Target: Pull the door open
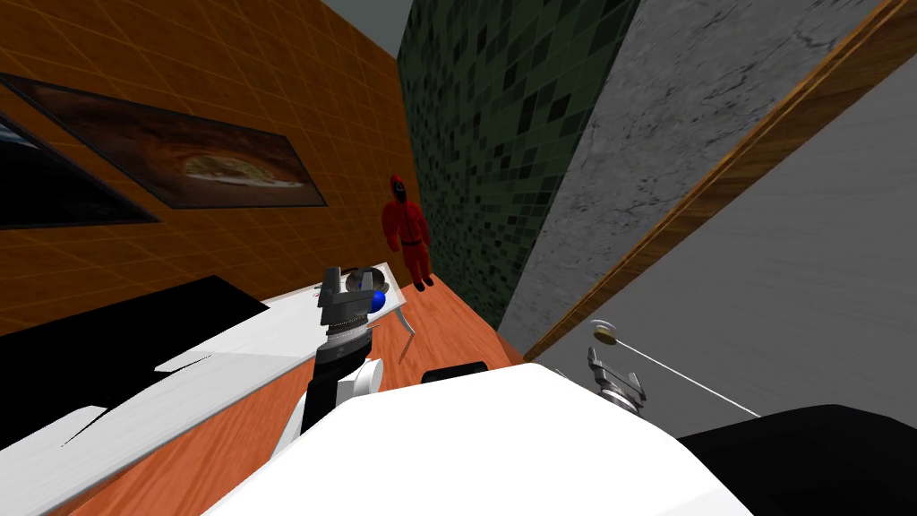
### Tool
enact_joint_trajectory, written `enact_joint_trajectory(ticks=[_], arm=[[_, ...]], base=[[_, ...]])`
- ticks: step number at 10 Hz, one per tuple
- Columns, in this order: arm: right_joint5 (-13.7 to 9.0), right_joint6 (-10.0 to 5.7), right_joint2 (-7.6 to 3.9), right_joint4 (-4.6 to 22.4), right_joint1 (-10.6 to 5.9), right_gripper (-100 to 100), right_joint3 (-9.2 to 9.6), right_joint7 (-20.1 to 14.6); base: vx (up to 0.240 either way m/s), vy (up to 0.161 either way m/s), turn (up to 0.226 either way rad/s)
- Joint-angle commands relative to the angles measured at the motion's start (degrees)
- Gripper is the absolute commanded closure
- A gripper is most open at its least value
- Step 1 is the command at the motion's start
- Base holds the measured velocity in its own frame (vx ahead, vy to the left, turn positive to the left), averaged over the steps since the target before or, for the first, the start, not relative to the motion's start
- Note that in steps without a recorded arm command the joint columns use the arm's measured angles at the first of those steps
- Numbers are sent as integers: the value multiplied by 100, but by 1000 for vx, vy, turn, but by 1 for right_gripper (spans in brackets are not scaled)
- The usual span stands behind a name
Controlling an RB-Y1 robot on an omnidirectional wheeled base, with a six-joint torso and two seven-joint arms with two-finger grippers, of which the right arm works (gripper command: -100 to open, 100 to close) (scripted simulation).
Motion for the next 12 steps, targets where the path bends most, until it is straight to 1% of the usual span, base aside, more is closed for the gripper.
enact_joint_trajectory(ticks=[1, 7, 8, 9, 12], arm=[[7, -2, -7, 4, -12, -100, 18, -5], [48, -8, -42, 40, -77, -100, 118, -36], [44, -9, -41, 40, -75, -100, 108, -34], [44, -9, -41, 40, -75, 100, 108, -34], [44, -9, -41, 40, -75, 100, 108, -34]], base=[[93, -114, -16], [124, -159, -41], [53, -71, 6], [-7, 7, -6], [-17, 18, 1]])
